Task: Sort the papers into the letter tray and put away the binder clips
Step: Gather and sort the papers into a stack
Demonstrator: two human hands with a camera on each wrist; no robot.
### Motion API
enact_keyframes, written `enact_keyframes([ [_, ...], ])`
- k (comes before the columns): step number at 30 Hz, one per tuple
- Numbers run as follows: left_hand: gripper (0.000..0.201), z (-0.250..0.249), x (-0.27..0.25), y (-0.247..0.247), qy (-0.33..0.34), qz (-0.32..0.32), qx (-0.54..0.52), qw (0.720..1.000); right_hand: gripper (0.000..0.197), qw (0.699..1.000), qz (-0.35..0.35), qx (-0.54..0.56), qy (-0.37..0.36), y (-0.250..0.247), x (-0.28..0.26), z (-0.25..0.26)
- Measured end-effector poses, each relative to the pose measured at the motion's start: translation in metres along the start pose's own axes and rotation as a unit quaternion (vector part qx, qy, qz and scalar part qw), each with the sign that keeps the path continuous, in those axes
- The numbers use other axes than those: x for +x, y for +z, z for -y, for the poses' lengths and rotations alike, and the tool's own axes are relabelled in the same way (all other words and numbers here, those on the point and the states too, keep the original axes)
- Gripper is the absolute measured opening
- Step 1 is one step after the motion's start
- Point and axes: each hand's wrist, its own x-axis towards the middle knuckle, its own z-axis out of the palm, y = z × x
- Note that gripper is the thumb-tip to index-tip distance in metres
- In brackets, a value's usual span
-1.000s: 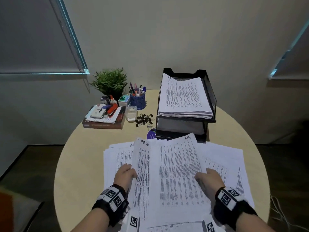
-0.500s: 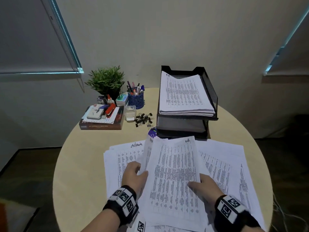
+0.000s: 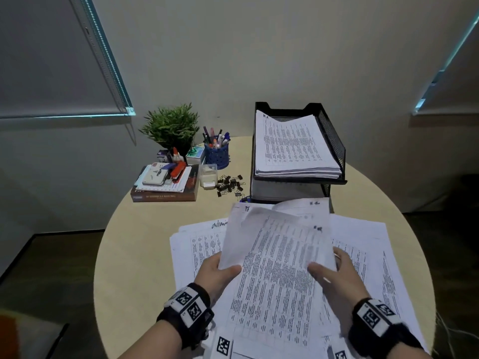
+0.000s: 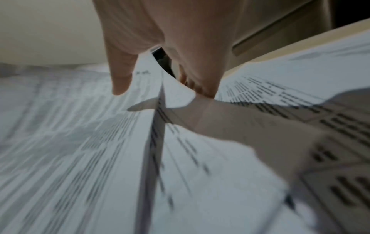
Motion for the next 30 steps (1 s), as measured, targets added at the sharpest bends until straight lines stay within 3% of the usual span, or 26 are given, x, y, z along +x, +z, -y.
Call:
enact_keyframes([
  [3,0.019,-0.001,0.0,0.002,0.002,0.002,-0.007,1.0,0.078,0.999,0.031,0.042,0.0,-0.007,0.002,0.008],
  [5,0.017,-0.005,-0.001,0.003,0.004,0.011,-0.031,0.999,0.087,0.998,0.054,0.01,-0.003,-0.009,0.006,0.001],
  [9,0.009,-0.018,-0.003,0.005,0.022,0.018,-0.094,0.995,0.031,0.999,0.023,-0.032,-0.011,-0.001,0.004,-0.01],
  [13,0.042,-0.03,0.001,0.0,-0.013,0.021,-0.178,0.984,0.015,0.999,0.022,-0.025,-0.009,0.0,-0.003,-0.007],
  [18,0.042,-0.042,0.005,-0.004,-0.029,0.02,-0.208,0.977,0.016,1.0,0.022,-0.013,-0.01,-0.009,-0.005,-0.007],
  [22,0.025,-0.042,0.012,-0.017,0.018,-0.056,-0.15,0.987,0.017,1.0,0.02,-0.014,0.002,-0.02,-0.009,-0.009],
  [30,0.038,-0.022,0.019,-0.025,0.051,-0.089,-0.141,0.985,0.022,0.999,0.017,0.01,0.028,-0.024,-0.015,-0.024],
])
